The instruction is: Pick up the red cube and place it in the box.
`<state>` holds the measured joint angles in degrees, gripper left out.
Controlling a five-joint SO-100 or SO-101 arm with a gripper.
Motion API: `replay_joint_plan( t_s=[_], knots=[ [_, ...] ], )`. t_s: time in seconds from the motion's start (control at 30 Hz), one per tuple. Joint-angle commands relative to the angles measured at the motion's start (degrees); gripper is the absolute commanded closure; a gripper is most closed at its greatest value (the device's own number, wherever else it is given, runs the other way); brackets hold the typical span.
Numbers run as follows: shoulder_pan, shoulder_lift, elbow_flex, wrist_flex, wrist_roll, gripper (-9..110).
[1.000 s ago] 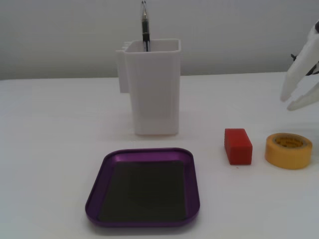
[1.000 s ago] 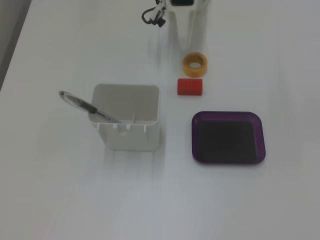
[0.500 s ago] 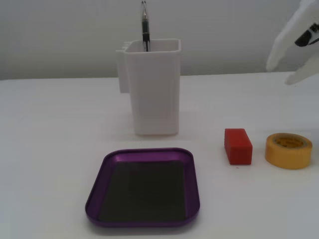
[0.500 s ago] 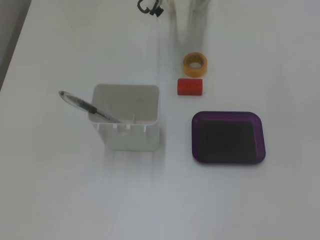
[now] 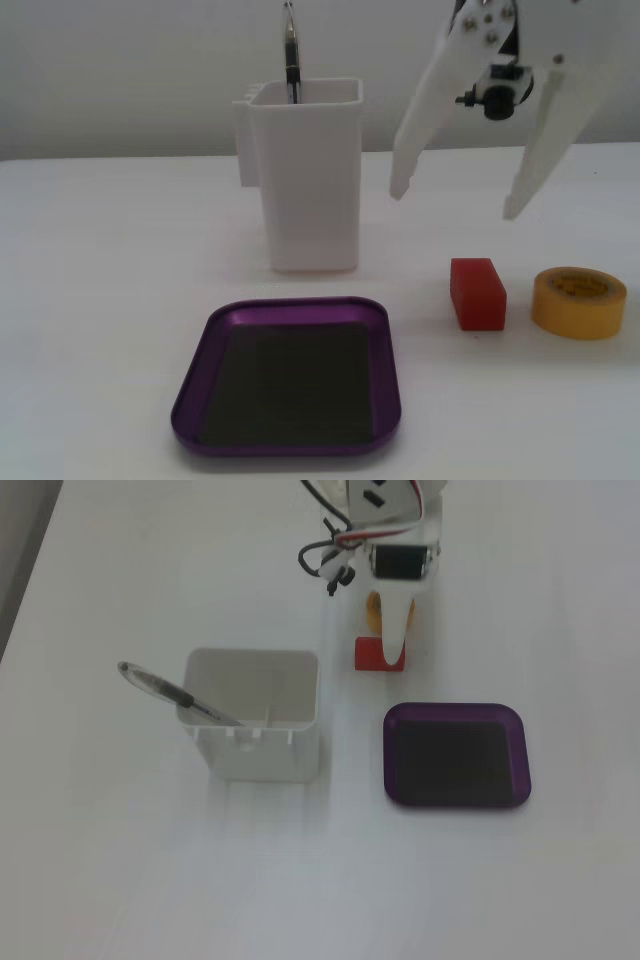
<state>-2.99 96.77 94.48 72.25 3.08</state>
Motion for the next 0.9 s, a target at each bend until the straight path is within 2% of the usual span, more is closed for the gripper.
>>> replay_joint_plan(
  t_s=[0.0, 0.37, 0.87],
  knots=[
    [0.0, -3.3, -3.5, 0.2, 0.4, 77],
    [0.2, -5.0, -1.2, -0.6, 0.0, 77],
    [0.4, -5.0, 6.8, -11.2, -0.4, 77]
  ],
)
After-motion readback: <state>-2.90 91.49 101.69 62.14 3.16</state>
